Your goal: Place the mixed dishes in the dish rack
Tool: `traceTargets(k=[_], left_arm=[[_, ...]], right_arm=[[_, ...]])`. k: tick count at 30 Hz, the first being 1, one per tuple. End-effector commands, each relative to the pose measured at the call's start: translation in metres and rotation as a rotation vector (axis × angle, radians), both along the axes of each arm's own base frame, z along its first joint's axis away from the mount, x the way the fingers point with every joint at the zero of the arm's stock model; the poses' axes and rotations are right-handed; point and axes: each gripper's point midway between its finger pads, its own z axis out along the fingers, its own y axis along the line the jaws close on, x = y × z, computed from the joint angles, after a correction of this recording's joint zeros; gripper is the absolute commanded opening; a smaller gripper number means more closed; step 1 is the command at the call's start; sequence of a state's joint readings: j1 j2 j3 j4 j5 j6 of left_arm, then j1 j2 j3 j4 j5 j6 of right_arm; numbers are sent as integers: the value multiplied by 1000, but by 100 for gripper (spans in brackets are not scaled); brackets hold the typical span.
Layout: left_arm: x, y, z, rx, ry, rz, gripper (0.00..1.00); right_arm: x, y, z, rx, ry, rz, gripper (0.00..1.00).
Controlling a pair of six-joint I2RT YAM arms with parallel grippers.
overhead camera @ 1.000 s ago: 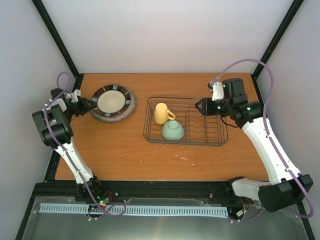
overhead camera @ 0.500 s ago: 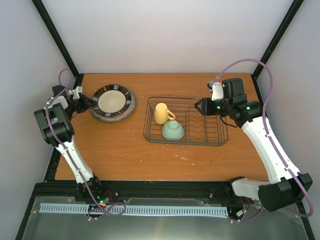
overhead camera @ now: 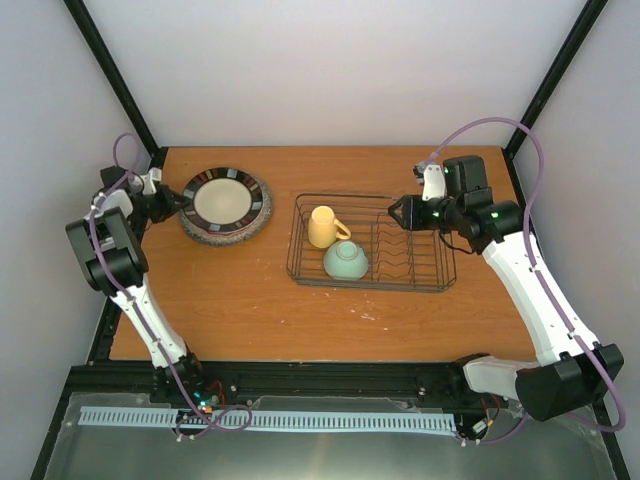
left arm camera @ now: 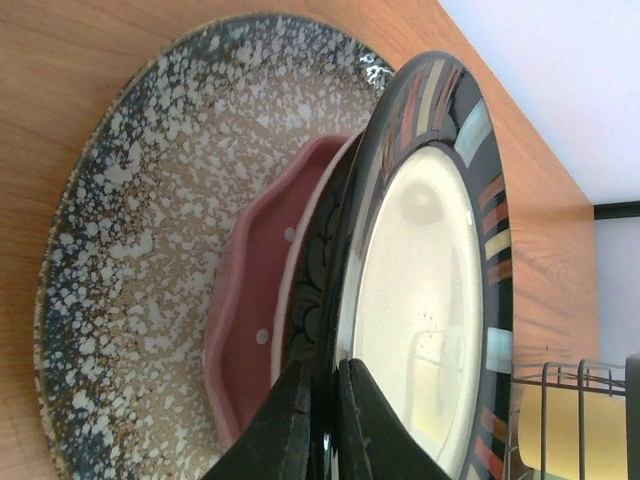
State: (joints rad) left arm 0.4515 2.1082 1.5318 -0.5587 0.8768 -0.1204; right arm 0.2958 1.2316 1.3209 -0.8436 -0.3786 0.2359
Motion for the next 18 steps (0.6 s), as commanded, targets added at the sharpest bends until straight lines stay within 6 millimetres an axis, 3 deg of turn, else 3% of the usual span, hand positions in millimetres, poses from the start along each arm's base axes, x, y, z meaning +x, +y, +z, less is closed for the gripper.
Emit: traceTargets(k=[1,11,18], left_arm=[[7,-1,45,100,-108,-31,1],[3,-14,83,56,-225,-71,1],[-6,-24,90,-99,-312,-135,1]], right_arm=[[4,1,2,16,-6,1,37],[5,4,2,31,-3,9,37],[7,10,-3,59,12,29,37]])
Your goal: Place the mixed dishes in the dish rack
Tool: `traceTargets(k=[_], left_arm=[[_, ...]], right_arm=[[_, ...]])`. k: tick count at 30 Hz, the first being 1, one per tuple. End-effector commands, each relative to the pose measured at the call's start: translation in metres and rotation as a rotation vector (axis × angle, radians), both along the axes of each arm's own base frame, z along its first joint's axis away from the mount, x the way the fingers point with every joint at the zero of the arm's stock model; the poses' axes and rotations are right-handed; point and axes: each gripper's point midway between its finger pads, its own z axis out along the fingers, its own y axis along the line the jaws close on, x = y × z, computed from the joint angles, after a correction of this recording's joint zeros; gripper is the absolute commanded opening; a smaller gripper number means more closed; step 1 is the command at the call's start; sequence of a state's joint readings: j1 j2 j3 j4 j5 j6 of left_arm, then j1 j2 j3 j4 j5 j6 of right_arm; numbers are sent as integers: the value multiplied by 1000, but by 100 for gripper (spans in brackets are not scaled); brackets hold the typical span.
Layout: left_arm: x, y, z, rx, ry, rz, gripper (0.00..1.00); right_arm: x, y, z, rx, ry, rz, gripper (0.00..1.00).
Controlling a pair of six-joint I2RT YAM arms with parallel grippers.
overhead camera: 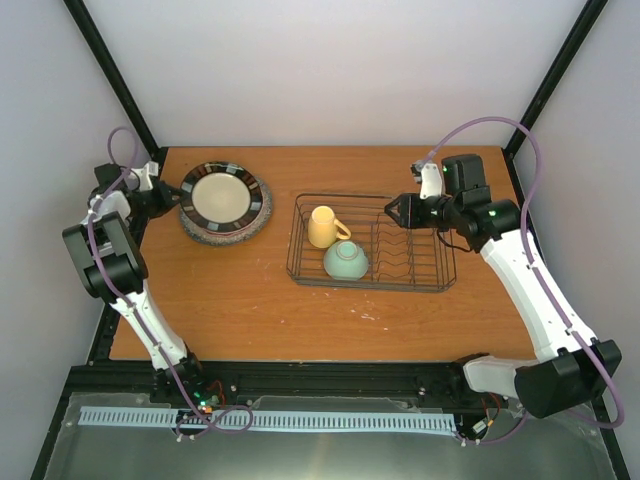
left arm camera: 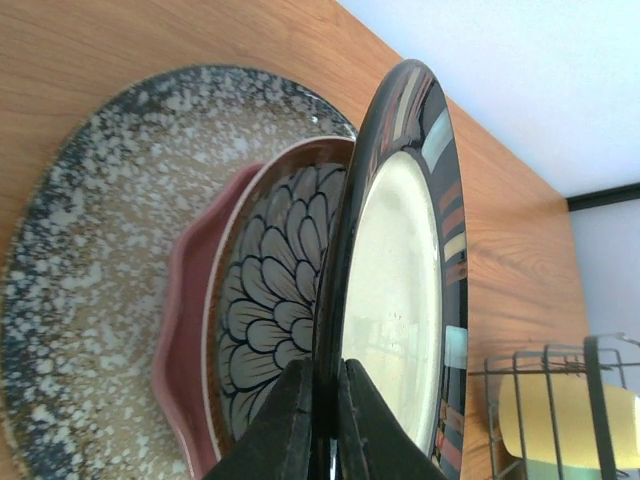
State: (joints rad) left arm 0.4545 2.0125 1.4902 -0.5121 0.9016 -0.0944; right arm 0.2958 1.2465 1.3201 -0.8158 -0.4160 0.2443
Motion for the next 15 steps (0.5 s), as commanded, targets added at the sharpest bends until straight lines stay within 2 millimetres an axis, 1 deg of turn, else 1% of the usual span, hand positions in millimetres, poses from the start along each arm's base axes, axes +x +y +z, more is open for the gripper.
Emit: traceTargets(k=[1,4,6,12,14,15], left_arm=[[-5,-22,54,-148,-205,-132,1],[-11,-29,63,-197,-249,-174,1],[-16,-34,72,-226,-282,-202,1],[-28,-44,114,-263,-379,-270,1],[-31,-47,129,-276,-412,-300,1],[-31,-47,133,-281,-417,-305,1]], right_arm=[[4,5,-4,36,12,15,37],[4,14,-3,76,10,55,37],[3,22,0,116,5,94,37],[3,43,11,229,-10,195,38],[4,49,12,253,-7,223,39],[6,51,11,260,-3,230,40]])
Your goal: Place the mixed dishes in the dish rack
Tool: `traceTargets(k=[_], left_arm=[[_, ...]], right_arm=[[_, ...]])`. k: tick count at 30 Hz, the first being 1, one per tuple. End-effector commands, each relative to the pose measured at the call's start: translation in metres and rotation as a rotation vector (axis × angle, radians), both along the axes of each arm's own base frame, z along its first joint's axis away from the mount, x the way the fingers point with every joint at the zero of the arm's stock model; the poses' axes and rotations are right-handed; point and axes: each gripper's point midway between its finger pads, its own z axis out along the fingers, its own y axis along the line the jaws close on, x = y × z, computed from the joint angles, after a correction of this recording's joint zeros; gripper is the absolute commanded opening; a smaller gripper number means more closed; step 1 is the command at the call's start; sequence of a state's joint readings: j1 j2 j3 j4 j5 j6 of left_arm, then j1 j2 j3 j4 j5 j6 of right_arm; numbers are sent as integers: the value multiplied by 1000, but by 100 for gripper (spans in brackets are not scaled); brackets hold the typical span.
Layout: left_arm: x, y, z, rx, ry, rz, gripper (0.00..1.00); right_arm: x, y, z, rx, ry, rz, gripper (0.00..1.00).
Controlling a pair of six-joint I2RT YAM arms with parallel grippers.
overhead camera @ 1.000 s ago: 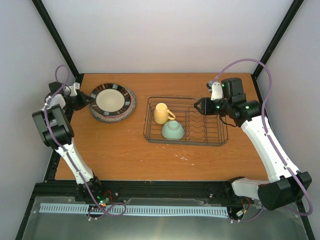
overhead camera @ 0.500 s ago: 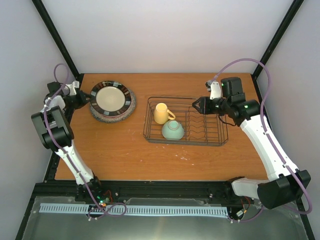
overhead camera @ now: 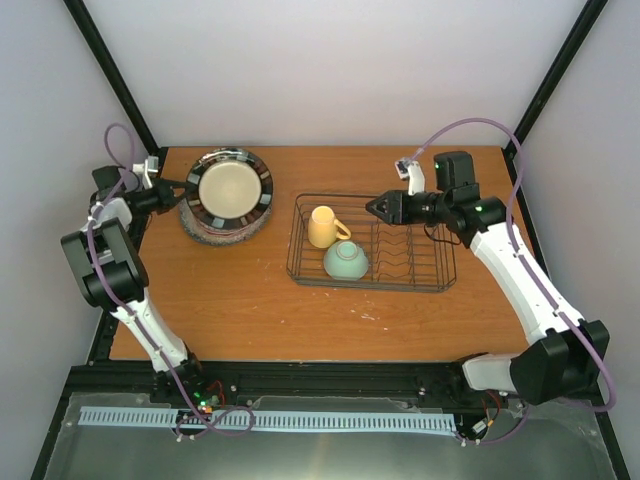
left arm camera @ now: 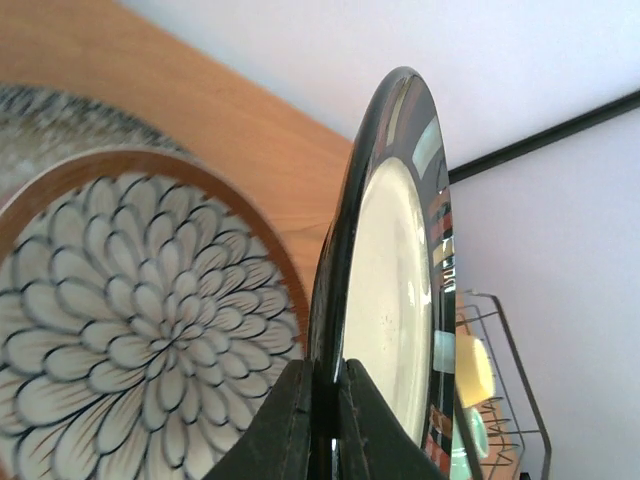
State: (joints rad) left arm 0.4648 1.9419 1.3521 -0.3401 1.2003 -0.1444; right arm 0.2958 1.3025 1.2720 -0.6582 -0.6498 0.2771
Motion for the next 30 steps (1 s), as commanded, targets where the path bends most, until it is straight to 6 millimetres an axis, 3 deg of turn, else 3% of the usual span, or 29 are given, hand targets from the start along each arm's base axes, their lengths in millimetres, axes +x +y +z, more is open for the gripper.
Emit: traceTargets(k=[1,6,13,20,30], left_arm=[[-13,-15,103,-80,-277,-164,1],[-21,-22,126,-96,-317,-202,1],[-48,-56,160,-65,-386,-260,1],[-81,-91,174,-50,-409,-296,1],[-117,-107,196,-38,-451,-318,1]], right_arm=[[2,19,10,99,-13,92,40],[-1,47,11,160,-5,199,46],[0,87,22,244,5,319,60],[9,108,27,284,12,370,73],[17,134,31,275,-10,428,79]])
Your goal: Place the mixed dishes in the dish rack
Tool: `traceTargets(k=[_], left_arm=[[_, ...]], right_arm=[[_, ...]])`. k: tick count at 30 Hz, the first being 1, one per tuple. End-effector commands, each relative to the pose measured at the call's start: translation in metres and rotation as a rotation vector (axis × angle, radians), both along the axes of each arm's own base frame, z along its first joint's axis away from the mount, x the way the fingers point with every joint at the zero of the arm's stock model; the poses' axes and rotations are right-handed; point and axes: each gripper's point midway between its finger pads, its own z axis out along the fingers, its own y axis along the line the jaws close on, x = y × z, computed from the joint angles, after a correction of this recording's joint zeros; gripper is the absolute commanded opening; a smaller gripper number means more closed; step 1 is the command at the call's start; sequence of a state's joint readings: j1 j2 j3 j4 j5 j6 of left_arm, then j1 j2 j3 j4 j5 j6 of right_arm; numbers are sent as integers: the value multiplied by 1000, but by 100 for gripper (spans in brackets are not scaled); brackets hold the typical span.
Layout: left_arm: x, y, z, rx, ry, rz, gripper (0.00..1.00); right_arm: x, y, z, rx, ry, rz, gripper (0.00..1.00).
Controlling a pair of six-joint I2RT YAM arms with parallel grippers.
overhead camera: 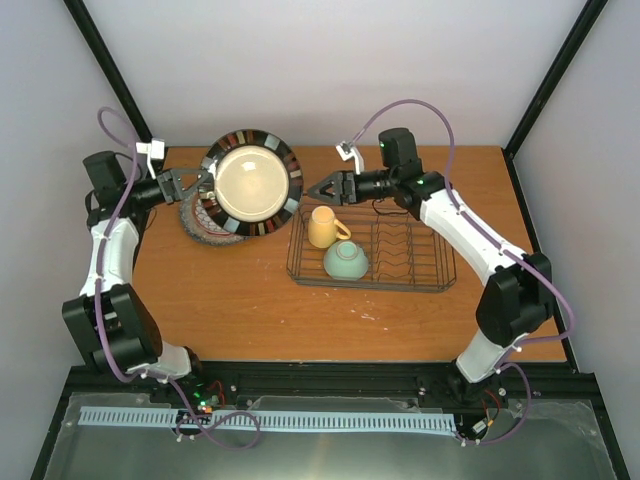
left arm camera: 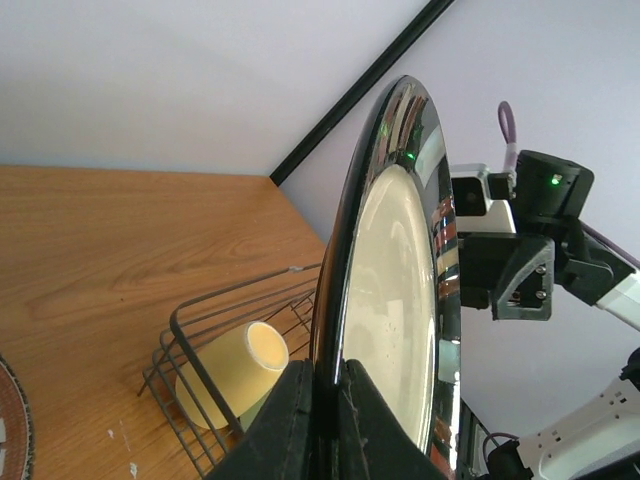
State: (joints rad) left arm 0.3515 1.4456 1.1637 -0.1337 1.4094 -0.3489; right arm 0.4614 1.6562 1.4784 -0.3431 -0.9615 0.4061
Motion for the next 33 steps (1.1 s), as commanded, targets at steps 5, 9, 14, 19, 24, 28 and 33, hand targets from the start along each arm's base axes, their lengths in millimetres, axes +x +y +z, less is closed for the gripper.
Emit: traceTargets(k=[5,9,14,19,24,28,33], left_arm=[[-36,-15,39,-2,-97,-78,1],[-43,-21,39,-1,-99,-86,1],[-47,-27,32,-5,-85,-87,1],[-46,-35,30,-2,-82,-96,1],[-42,-41,31,4,-87,-98,1],[-37,-40,27,11,-74,-78,1],[-23,-34,17,52,-58,-10,12]], right_arm=[[-11,36,17,33,-42,105,79],[-18,50,26,56,-55,148,79],[-30,67,38,88,-66,209,74],[-42,83,42,100,-65,272,33],[-47,88,44,98,-79,281,3],[-39,82,47,59,-131,205,3],[-22,68,52,-23,-231,69,3]])
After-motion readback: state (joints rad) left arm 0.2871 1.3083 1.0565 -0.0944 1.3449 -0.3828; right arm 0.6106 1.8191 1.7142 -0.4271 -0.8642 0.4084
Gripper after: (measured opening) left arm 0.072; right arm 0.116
